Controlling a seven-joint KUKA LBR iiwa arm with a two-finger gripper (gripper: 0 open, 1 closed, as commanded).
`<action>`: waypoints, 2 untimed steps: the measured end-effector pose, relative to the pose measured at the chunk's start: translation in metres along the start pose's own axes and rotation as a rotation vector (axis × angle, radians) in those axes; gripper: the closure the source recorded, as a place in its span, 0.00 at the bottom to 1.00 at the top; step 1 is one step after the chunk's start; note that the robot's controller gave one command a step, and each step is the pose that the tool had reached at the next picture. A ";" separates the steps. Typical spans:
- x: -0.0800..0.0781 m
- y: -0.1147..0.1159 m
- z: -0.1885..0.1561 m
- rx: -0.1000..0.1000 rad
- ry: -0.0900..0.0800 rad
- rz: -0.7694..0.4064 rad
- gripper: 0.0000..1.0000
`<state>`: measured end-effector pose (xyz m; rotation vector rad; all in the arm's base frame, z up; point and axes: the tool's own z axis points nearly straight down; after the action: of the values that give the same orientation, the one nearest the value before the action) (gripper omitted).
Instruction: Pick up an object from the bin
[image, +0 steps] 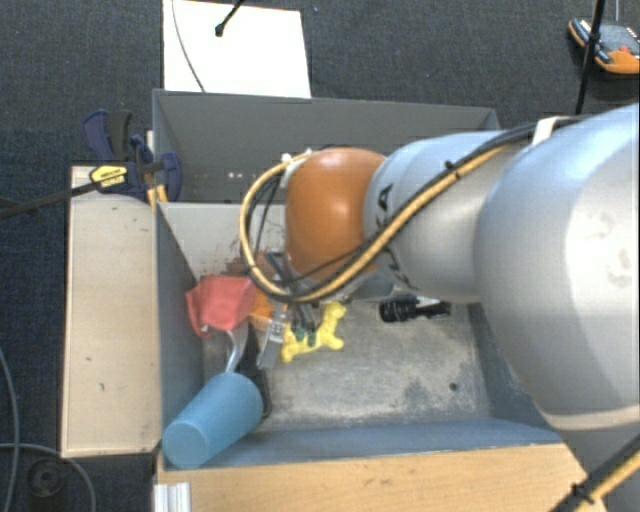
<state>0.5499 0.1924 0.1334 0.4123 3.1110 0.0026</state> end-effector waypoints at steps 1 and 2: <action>-0.002 -0.008 0.020 0.000 0.000 0.301 0.00; -0.016 -0.035 0.060 -0.001 -0.003 0.162 1.00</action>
Offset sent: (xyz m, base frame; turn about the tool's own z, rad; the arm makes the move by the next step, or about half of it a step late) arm 0.0047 -0.0377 -0.0617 0.1576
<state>0.5565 0.1541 0.0734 0.6615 3.0648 0.0037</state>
